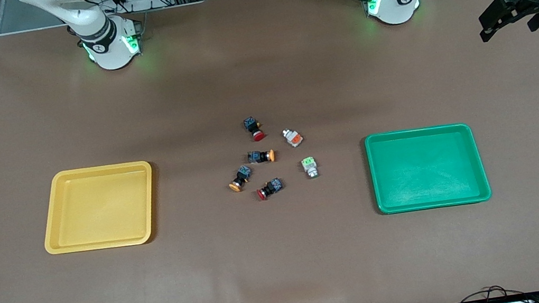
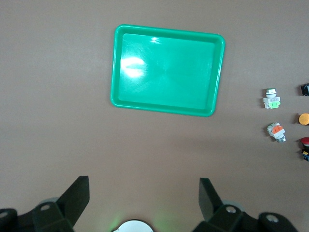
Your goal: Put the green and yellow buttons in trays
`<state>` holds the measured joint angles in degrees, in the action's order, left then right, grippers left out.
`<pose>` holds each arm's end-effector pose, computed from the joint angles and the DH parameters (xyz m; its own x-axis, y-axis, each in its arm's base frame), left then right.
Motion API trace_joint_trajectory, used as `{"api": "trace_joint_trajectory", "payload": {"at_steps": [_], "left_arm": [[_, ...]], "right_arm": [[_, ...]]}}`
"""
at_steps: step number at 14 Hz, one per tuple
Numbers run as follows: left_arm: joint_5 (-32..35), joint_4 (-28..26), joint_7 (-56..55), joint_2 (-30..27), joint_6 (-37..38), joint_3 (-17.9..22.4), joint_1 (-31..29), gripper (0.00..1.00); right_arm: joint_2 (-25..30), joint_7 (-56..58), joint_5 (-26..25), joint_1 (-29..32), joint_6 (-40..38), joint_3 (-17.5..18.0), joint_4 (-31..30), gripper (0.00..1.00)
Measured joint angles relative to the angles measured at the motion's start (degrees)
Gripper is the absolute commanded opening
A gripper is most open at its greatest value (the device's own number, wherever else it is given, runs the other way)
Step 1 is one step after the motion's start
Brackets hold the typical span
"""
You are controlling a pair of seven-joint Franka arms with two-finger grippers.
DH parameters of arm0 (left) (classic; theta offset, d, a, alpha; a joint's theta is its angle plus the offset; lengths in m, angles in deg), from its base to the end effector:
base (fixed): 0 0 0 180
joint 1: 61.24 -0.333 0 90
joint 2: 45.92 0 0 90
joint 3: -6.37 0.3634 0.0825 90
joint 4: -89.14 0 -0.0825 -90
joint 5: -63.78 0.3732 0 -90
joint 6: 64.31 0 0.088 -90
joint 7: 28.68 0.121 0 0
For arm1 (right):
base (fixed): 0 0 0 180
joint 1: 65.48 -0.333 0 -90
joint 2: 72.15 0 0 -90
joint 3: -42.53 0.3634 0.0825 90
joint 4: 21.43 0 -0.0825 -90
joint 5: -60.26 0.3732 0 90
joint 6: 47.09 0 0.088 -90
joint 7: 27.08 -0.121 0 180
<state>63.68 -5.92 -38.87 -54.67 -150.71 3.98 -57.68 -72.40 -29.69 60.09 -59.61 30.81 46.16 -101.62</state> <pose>0.4788 -0.0522 0.6901 0.9972 0.0743 0.0022 0.0743 -0.9972 -0.0043 0.5205 -0.0209 0.7146 0.9954 -0.0851 -0.0441 -0.0850 -0.9964 0.0047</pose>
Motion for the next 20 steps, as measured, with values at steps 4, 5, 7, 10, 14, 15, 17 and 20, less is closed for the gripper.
{"api": "trace_joint_trajectory", "payload": {"at_steps": [4, 5, 7, 10, 14, 15, 17, 20], "left_arm": [[0.14, 0.63, 0.0, 0.0, 0.53, 0.0, -0.1, 1.0], [0.18, 0.69, 0.0, 0.02, 0.54, 0.02, -0.1, 1.0], [0.34, 0.95, 0.0, 0.34, 0.67, 0.13, -0.13, 1.0], [0.36, 1.28, 0.0, 1.31, 0.78, 0.12, -0.12, 1.0], [0.36, 1.6, 0.0, 1.71, 0.83, -0.1, -0.04, 1.0], [0.36, 1.7, 0.0, 1.7, 0.85, -0.14, 0.04, 1.0], [0.36, 1.77, 0.0, 1.71, 0.86, -0.25, 0.13, 1.0], [0.36, 1.81, 0.0, 1.78, 0.84, -0.29, 0.15, 1.0]], "right_arm": [[0.0, 0.0, 0.0, 0.0, -0.02, -0.01, -0.02, 1.0], [0.0, 0.0, 0.0, 0.0, -0.02, -0.01, -0.02, 1.0], [0.0, 0.0, 0.0, 0.0, -0.07, -0.01, -0.03, 1.0], [-0.01, 0.0, 0.0, 0.0, -0.19, -0.02, -0.07, 1.0], [-0.02, -0.01, 0.0, 0.01, -0.22, -0.08, -0.12, 1.0], [-0.02, -0.02, 0.0, 0.01, -0.22, -0.08, -0.13, 1.0], [-0.02, -0.02, 0.0, 0.02, -0.22, -0.08, -0.14, 1.0], [-0.02, -0.02, 0.0, 0.02, -0.22, -0.08, -0.15, 1.0]]}}
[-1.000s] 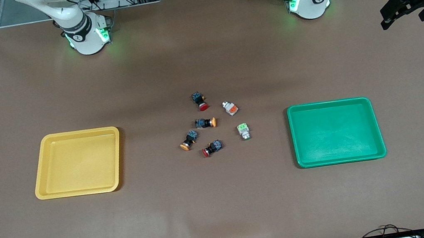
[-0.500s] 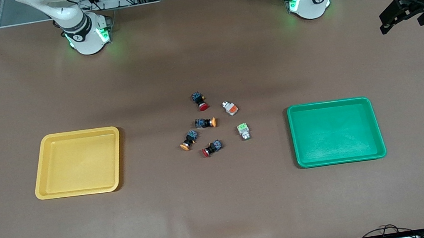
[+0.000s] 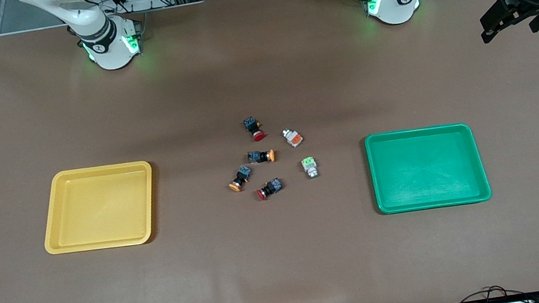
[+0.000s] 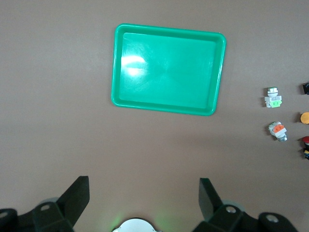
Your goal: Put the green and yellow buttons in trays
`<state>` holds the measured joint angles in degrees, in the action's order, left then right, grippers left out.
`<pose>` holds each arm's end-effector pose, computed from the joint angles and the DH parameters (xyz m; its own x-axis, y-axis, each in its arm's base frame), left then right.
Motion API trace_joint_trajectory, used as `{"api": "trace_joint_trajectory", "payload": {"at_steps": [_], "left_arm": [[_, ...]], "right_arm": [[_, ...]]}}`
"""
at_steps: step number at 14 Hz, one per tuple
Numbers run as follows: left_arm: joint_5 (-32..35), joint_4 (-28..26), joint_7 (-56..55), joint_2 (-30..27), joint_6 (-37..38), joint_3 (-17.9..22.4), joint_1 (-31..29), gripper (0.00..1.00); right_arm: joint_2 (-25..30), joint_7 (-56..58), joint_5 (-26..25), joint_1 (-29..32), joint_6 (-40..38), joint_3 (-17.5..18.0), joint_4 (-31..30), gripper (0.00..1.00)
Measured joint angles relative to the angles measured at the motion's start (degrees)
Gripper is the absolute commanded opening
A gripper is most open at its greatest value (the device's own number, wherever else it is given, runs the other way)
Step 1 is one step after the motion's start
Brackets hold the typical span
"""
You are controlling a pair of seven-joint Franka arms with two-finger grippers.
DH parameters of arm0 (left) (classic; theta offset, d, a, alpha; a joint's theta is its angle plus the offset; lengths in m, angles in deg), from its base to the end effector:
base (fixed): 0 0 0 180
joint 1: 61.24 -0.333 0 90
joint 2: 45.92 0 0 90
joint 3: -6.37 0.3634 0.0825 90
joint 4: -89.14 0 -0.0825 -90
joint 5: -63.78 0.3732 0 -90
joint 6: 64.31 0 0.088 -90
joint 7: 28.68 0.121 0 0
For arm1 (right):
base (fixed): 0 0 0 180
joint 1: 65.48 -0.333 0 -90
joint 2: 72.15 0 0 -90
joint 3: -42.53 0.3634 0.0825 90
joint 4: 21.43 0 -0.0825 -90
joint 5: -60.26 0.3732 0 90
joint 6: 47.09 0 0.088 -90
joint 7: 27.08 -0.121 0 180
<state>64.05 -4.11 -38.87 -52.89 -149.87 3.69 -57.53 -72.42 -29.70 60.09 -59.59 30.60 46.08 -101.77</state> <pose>0.4882 -0.0559 0.6881 0.9977 0.0671 -0.0107 0.0669 -0.9977 -0.0125 0.5202 -0.0218 0.7130 0.9949 -0.0870 -0.0508 -0.0869 -0.9962 0.0050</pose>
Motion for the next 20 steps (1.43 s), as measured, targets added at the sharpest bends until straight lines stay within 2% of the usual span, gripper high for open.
{"api": "trace_joint_trajectory", "payload": {"at_steps": [6, 9, 15, 20], "left_arm": [[0.0, 0.1, 0.0, 0.45, -0.08, 0.0, 0.0, 1.0], [-0.04, -0.03, -2.69, 2.94, -1.78, -0.86, 0.54, 1.0], [0.07, -0.79, -26.78, 18.21, -15.12, -12.74, 2.54, 1.0], [0.25, -1.48, -38.32, 27.13, -24.53, -14.26, 9.1, 1.0]], "right_arm": [[-0.04, -0.01, 0.0, 0.02, -0.01, -0.01, -0.08, 1.0], [-0.12, -0.01, 0.0, 0.08, -0.28, -0.07, -0.17, 1.0], [-0.16, -0.01, 0.0, 0.14, -0.34, -0.13, -0.24, 1.0], [-0.4, -0.01, 0.0, 0.26, -0.34, -0.3, -0.27, 1.0]]}}
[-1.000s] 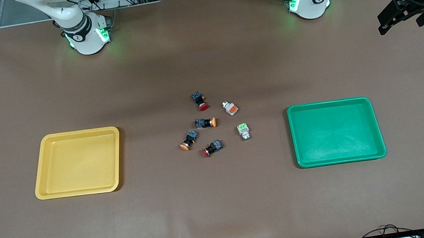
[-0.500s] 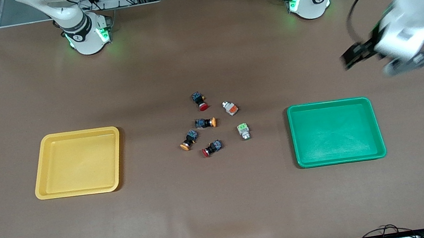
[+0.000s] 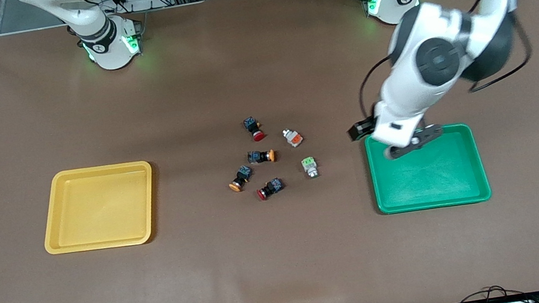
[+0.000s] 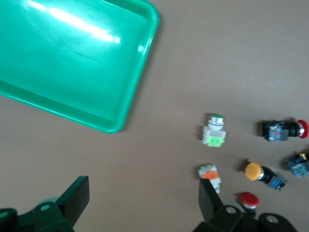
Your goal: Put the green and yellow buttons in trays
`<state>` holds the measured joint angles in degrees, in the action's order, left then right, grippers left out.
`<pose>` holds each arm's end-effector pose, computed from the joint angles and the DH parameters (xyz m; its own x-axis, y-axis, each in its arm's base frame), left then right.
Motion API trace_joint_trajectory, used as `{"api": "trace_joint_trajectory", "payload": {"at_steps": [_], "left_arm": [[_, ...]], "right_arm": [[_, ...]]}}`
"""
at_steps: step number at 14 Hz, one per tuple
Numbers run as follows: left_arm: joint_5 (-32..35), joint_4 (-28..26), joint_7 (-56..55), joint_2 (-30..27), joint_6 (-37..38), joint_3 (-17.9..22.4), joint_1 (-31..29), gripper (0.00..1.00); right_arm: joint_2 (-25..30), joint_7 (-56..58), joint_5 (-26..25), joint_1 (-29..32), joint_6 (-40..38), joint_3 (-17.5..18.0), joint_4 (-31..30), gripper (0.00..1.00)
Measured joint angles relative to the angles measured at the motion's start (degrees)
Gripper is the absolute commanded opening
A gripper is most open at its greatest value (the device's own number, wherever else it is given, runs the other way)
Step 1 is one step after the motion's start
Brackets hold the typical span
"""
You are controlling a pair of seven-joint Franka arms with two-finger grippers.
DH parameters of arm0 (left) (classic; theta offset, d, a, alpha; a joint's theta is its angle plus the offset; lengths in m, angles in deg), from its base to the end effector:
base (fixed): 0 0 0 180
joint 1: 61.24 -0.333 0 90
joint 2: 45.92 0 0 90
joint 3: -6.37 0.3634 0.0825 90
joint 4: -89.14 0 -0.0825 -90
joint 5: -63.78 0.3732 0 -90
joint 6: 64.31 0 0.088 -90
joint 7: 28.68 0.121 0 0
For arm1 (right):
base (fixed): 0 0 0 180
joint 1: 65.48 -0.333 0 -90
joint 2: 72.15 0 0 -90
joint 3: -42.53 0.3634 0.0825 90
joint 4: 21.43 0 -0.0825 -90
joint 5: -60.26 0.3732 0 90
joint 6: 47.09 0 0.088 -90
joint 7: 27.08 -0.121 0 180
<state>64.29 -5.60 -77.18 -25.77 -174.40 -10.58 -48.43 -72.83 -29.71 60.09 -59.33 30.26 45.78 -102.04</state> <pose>0.5772 -0.3034 0.4441 0.9376 0.3283 -0.1148 0.3315 -0.9434 0.0095 0.5220 -0.0271 0.7067 0.9929 -0.0969 -0.0685 -0.0967 -0.9953 0.0054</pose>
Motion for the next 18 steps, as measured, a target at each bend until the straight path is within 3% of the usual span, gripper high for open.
{"api": "trace_joint_trajectory", "payload": {"at_steps": [5, 15, 18], "left_arm": [[4.25, -0.23, -10.32, 6.89, -8.56, -0.05, 7.34, 1.0], [10.27, -0.37, -15.55, 18.39, -22.23, -0.03, 9.49, 0.93], [13.89, -0.35, -18.72, 20.58, -24.19, -0.03, 9.91, 0.74]], "right_arm": [[-1.08, -0.03, 0.0, 1.29, 0.13, -0.13, -0.1, 1.0], [-13.35, 0.03, -0.01, 5.25, 1.09, -0.23, -0.32, 1.0], [-14.88, 0.2, 0.22, 8.53, 1.26, -0.26, -0.21, 1.0]]}}
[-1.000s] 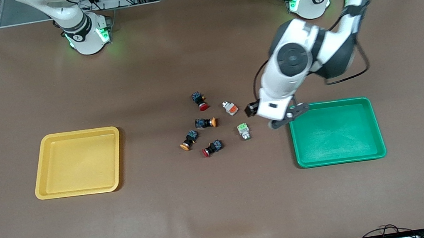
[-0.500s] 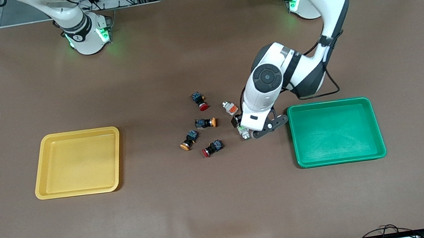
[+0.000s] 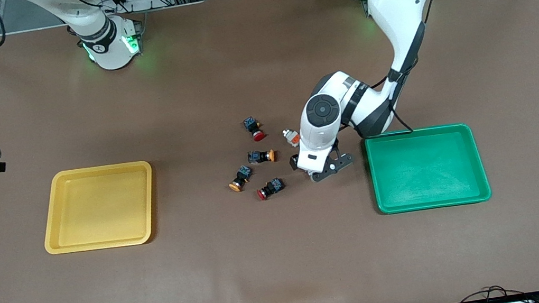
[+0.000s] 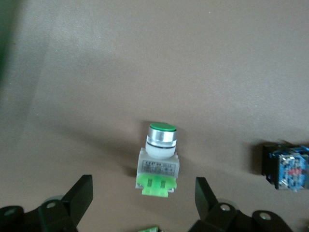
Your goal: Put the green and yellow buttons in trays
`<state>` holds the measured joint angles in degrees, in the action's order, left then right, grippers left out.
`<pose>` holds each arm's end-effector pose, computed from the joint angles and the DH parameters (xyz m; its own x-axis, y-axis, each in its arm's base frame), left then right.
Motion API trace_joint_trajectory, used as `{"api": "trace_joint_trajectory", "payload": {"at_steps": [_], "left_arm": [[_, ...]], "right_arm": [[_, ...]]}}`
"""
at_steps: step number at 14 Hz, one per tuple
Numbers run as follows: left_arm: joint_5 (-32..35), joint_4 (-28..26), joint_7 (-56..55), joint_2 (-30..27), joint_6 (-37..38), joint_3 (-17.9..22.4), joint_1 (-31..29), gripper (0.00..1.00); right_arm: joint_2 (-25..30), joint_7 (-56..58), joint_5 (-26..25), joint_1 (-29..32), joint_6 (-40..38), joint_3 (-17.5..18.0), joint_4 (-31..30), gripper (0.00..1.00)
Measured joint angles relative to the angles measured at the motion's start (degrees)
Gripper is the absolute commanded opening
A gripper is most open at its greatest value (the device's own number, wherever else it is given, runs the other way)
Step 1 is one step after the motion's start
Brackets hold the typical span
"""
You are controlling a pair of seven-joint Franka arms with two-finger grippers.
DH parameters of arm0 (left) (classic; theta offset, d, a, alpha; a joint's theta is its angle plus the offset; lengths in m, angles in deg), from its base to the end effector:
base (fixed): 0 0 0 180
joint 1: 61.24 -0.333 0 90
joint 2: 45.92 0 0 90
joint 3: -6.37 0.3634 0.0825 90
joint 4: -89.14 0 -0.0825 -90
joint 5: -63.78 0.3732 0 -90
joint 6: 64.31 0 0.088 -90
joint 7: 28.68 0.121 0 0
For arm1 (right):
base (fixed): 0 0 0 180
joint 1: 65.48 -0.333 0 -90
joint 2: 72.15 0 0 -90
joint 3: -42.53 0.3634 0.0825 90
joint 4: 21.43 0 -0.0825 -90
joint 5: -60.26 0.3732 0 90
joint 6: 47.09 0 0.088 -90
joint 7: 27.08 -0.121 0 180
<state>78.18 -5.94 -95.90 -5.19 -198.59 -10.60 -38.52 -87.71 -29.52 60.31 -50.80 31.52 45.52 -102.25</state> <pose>0.5664 -0.4225 0.2377 0.9308 0.3654 -0.0046 0.3654 -0.9307 0.0161 0.5904 -0.1265 0.5596 0.9236 -0.2319 -0.3052 -0.2441 -0.9697 -0.0019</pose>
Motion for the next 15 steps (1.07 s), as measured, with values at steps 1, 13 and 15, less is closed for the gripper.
{"api": "trace_joint_trajectory", "payload": {"at_steps": [1, 13, 15], "left_arm": [[0.17, 0.01, -0.3, 0.57, -0.8, 0.01, 0.0, 0.66], [0.43, 1.63, 2.17, -0.2, 1.21, 0.67, -3.36, 0.0], [0.44, 1.99, 6.68, -3.92, 6.57, 0.67, -6.82, 0.0]], "right_arm": [[0.01, 0.0, 0.09, 0.28, 0.2, 0.01, 0.12, 1.0], [-6.87, -26.14, 6.95, -7.43, 5.87, 1.34, -0.07, 1.0], [-8.68, -31.11, 9.67, -10.33, 8.71, 1.43, -0.1, 1.0]]}}
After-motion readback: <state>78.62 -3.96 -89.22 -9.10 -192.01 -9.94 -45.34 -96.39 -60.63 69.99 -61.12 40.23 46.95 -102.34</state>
